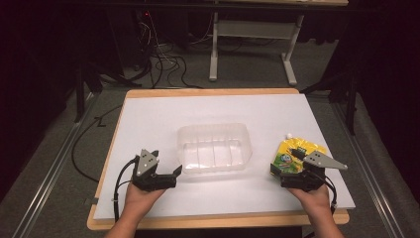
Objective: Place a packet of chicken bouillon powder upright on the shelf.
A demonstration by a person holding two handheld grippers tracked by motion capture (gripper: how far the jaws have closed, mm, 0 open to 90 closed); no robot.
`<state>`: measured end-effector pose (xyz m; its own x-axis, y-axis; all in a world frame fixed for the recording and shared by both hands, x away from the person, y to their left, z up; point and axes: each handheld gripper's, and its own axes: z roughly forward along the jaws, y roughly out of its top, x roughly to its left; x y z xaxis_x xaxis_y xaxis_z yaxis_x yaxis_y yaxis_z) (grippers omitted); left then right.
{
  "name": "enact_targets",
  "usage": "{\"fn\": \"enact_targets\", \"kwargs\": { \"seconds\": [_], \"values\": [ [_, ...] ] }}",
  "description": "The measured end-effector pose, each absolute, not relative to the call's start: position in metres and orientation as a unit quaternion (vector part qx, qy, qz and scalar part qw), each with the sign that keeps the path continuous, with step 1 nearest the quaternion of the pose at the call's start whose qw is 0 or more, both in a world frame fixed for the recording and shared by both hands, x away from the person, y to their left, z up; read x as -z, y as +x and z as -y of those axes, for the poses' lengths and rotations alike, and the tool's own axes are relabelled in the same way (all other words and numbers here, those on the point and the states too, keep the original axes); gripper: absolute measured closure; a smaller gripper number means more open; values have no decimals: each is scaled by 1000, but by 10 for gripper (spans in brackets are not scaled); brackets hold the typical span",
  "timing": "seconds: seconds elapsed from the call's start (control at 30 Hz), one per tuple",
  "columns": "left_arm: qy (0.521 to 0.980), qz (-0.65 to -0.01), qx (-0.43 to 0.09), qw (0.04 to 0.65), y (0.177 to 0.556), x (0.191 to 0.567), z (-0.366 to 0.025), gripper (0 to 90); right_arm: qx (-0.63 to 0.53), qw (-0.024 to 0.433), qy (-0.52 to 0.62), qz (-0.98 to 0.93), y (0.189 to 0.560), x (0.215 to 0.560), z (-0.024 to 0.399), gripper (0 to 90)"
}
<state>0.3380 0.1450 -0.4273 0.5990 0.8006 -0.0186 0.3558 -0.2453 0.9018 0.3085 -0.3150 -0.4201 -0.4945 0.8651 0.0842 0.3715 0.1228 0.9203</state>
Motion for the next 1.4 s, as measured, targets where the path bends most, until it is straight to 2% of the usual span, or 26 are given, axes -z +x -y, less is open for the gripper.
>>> {"fn": "enact_targets", "kwargs": {
  "seconds": [0.4,0.53,0.67,0.7,0.73,0.77,0.83,0.87,0.93,1.17,1.3,1.33,1.37,1.4],
  "values": [
    [756,-387,-232,474,339,430,-146,61,-492,250,444,-706,308,422,321,3],
    [754,-390,-231,475,341,430,-146,66,-488,253,450,-704,305,422,325,38],
    [756,-388,-223,477,344,431,-144,74,-477,263,463,-699,298,425,337,160],
    [756,-388,-223,477,344,431,-144,84,-477,263,463,-699,298,425,337,160],
    [756,-387,-222,478,346,432,-143,93,-467,270,471,-698,293,428,346,236],
    [756,-388,-221,479,347,432,-143,104,-461,277,477,-695,290,429,351,276],
    [754,-392,-216,481,349,432,-142,125,-460,283,494,-682,283,432,362,342],
    [754,-392,-216,481,349,432,-142,133,-460,283,494,-682,283,432,362,342],
    [752,-394,-204,488,353,433,-142,155,-443,292,527,-664,276,437,377,424],
    [750,-386,-210,495,356,432,-135,158,-375,304,594,-644,268,452,403,517],
    [749,-379,-217,499,357,430,-129,162,-341,283,631,-636,262,464,418,752],
    [749,-379,-217,499,357,430,-129,162,-341,283,631,-636,262,464,418,752],
    [750,-375,-218,499,357,430,-126,163,-332,273,637,-640,260,467,420,831],
    [750,-375,-218,499,357,430,-126,163,-332,273,637,-640,260,467,420,831]
  ]
}}
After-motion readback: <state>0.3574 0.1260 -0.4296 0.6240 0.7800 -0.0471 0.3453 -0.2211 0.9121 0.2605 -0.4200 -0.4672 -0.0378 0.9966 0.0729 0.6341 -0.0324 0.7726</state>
